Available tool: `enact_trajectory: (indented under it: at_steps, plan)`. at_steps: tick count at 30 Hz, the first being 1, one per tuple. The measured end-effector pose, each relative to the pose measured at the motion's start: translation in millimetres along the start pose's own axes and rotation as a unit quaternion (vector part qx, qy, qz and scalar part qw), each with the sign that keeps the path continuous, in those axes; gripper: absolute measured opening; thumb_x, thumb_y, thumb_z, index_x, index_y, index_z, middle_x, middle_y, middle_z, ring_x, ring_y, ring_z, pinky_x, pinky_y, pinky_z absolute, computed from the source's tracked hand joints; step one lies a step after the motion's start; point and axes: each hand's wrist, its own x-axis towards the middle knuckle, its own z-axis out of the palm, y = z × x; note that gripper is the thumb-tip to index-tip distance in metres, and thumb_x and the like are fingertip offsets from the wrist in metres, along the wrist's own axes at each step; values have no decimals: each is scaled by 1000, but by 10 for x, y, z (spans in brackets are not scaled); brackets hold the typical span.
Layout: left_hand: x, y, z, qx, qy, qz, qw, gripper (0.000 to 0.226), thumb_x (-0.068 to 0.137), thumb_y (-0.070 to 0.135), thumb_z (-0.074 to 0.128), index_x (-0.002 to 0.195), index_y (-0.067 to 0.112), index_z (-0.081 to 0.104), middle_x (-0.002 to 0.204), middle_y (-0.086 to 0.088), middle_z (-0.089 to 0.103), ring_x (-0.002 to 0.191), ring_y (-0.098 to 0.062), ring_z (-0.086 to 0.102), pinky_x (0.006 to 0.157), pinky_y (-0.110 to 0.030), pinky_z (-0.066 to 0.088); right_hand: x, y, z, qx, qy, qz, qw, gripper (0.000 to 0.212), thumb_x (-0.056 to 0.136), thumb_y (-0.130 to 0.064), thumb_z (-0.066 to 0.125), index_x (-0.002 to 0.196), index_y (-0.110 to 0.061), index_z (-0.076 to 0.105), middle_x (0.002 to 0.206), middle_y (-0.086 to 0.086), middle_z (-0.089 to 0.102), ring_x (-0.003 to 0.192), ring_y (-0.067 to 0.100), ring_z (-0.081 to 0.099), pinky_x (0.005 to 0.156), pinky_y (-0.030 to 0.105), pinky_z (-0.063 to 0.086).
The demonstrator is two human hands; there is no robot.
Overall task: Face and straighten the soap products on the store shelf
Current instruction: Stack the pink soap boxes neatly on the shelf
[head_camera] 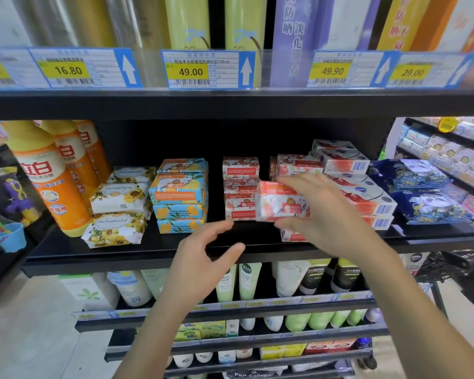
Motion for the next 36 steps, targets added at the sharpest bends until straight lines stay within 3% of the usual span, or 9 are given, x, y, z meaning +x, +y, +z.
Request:
enact_trajectory:
  at_steps: [2,5,9,18,22,26,28,31,36]
  plan:
    - [35,-108,16,113,-7,48,992,51,88,44,74,136,37,61,135,28,55,124,17,46,105,-5,31,112,114,-99,-18,-5,26,999,82,84,-36,82,154,-24,42,149,-3,51,140,20,39,117,38,31]
    - [99,-289,69,207,-25,74,975,59,90,47,72,145,32,55,148,19,50,139,0,42,117,-24,33,278,282,-194,-33,-19,55,998,81,84,-34,82,153,-20,44,150,3,52,139,27,44,115,44,39]
    - [120,-458,133,272,-28,100,957,59,93,48,68,147,26,54,154,11,49,146,-8,39,120,-33,34,449,447,-196,-66,-57,85,993,80,87,-35,79,155,-20,40,153,6,49,140,30,44,114,45,39]
    - [118,-505,166,282,-7,116,952,55,92,48,68,142,25,60,150,11,53,144,-7,41,112,-25,30,476,551,-65,-75,-31,69,994,70,90,-29,77,152,-18,46,152,7,51,139,31,46,114,42,38]
    - [115,-517,173,278,2,116,954,55,92,48,70,141,25,61,149,12,54,142,-4,41,110,-24,30,427,544,6,-47,12,49,998,50,93,-17,74,141,-16,60,145,5,58,133,26,53,110,34,39]
    - [116,-529,173,273,6,112,955,55,91,50,69,141,28,61,149,14,53,139,4,34,109,-22,31,443,356,29,-21,40,22,999,49,91,-16,77,138,-17,63,137,4,62,125,23,58,104,25,38]
    - [119,-529,168,272,8,108,956,55,91,50,69,141,29,61,150,16,52,136,8,30,108,-21,31,496,175,57,-7,14,-8,1000,53,89,-22,79,140,-19,61,141,2,60,127,20,57,107,24,37]
    - [128,-522,162,269,4,100,958,55,91,51,69,142,33,58,151,20,48,136,12,25,108,-19,30,640,-101,140,-1,-89,-29,996,63,89,-27,79,146,-20,54,147,-2,56,136,17,51,106,21,33]
    - [132,-508,161,263,2,91,961,56,91,51,69,143,35,57,152,22,46,135,14,22,108,-16,27,986,-292,405,-51,-225,18,973,82,82,-24,85,152,-9,45,153,10,50,142,28,46,114,36,37]
